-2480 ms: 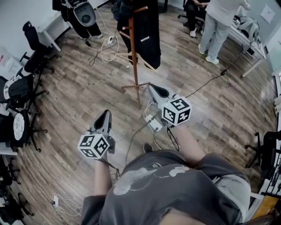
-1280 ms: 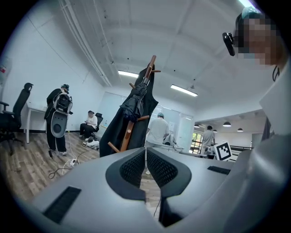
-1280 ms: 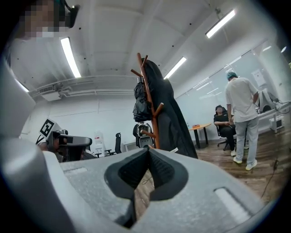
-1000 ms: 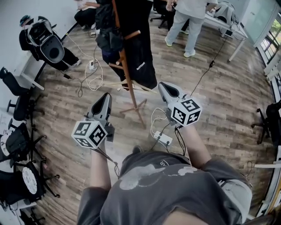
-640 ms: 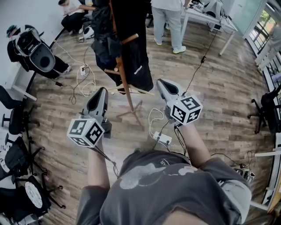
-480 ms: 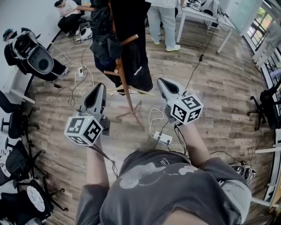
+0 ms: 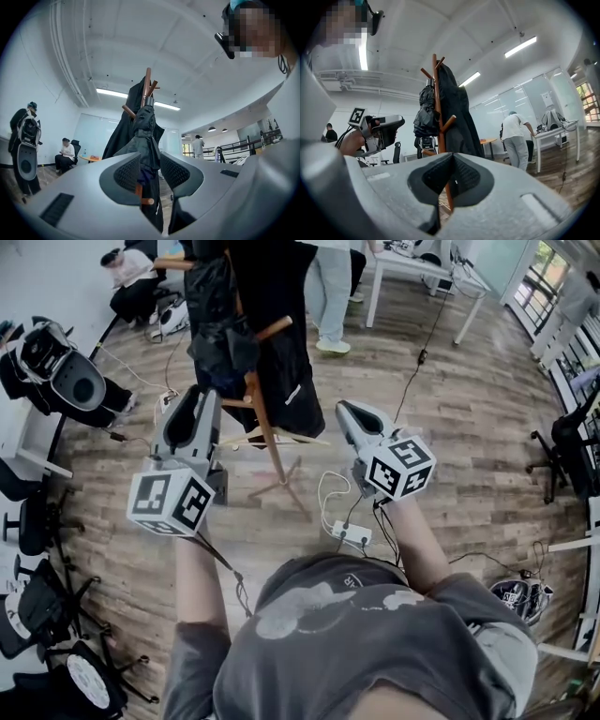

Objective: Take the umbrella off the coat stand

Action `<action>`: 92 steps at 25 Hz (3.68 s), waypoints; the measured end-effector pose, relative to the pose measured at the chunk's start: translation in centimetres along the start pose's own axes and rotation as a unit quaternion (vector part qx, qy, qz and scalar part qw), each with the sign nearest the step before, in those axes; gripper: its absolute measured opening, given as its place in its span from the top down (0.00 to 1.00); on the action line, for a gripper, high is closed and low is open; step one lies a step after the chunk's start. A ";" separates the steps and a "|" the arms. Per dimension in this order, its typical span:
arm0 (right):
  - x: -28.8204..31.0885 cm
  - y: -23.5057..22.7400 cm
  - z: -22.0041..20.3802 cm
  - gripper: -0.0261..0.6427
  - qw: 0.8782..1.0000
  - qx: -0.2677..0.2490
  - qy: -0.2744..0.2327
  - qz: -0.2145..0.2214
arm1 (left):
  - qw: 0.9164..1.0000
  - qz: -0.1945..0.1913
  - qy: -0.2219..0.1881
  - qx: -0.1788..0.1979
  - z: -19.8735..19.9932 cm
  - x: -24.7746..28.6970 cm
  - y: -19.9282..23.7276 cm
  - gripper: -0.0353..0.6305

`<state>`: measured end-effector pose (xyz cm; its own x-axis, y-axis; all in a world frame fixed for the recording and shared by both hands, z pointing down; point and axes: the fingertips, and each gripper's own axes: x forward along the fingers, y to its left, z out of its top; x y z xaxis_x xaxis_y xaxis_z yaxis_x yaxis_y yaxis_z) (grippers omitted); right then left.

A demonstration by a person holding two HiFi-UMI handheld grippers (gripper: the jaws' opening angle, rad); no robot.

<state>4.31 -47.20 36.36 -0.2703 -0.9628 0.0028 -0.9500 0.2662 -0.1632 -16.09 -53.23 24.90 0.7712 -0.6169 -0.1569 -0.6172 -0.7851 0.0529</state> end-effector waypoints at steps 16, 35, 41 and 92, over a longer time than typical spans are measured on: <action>0.5 -0.2 1.0 0.96 1.000 -0.003 -0.023 -0.005 | 1.000 -0.030 0.008 0.003 3.4 6.5 1.7 0.38; 1.3 -0.6 0.0 0.96 1.000 0.005 -0.008 -0.015 | 0.995 -0.060 0.076 -0.014 3.7 11.5 2.8 0.38; 1.6 -0.8 0.4 0.96 1.000 -0.002 -0.007 -0.014 | 0.992 -0.078 0.100 -0.014 3.0 12.9 2.6 0.39; 2.7 3.2 7.8 0.96 0.994 -0.023 -0.057 0.085 | 0.991 -0.114 0.072 0.027 8.5 9.2 -2.9 0.53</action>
<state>1.74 -49.34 28.20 -0.4100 -0.9022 -0.1338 -0.8993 0.4243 -0.1059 -8.51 -56.16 14.93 0.9034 -0.4285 -0.0163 -0.4288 -0.9032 -0.0205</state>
